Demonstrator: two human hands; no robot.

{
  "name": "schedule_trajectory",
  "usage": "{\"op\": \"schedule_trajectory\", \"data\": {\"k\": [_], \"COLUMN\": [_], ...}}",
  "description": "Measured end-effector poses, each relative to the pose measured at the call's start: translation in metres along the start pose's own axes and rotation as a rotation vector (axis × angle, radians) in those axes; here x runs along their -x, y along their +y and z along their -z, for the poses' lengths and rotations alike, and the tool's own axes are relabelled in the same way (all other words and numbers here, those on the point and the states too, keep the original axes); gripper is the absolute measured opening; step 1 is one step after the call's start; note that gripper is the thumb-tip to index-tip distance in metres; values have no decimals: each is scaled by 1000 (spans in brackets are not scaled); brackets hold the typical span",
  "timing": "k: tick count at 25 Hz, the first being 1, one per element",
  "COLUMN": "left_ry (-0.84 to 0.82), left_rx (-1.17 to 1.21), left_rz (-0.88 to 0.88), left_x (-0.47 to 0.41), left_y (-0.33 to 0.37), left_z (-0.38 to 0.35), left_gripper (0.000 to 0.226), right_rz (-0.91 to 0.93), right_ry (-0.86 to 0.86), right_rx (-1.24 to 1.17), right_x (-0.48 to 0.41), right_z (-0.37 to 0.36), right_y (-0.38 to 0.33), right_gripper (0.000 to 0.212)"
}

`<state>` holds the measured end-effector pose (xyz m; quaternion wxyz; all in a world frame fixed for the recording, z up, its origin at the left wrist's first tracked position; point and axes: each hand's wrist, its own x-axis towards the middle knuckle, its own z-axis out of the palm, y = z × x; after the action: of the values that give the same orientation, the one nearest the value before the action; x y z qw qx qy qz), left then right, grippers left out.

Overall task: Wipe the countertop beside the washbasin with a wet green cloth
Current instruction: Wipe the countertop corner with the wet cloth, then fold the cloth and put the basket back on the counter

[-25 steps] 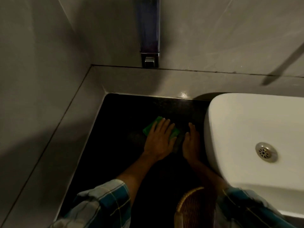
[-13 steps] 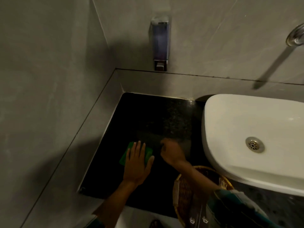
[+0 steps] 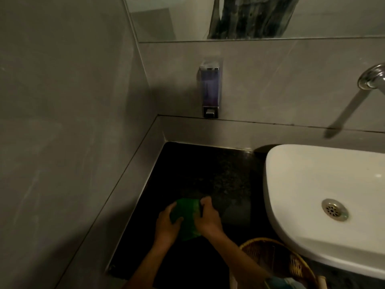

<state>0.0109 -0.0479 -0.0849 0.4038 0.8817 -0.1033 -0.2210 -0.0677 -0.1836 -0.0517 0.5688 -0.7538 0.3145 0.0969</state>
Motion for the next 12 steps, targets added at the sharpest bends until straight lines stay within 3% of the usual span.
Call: {"op": "schedule_trajectory", "data": {"k": [3,6,9,12], "left_ry": [-47,-132,-221,-174], "left_rx": [29,-242,-666,-755], "left_rz": [-112,-346,-400,-417], "left_x": [-24,-37,-33,-21], "left_y": [49,83,79,73], "left_z": [-14,-41,-63,-65], "left_gripper": [46,39,41,44], "right_rz": [15,-62,-135,-23], "right_ry": [209,419,378,377], "right_rx": [-115,4,356,448], "right_x": [-22,-44,-46,-23], "right_z": [33,69,85,79], "right_y": [-4,1,13,12], "right_gripper": [14,32,48,44]}}
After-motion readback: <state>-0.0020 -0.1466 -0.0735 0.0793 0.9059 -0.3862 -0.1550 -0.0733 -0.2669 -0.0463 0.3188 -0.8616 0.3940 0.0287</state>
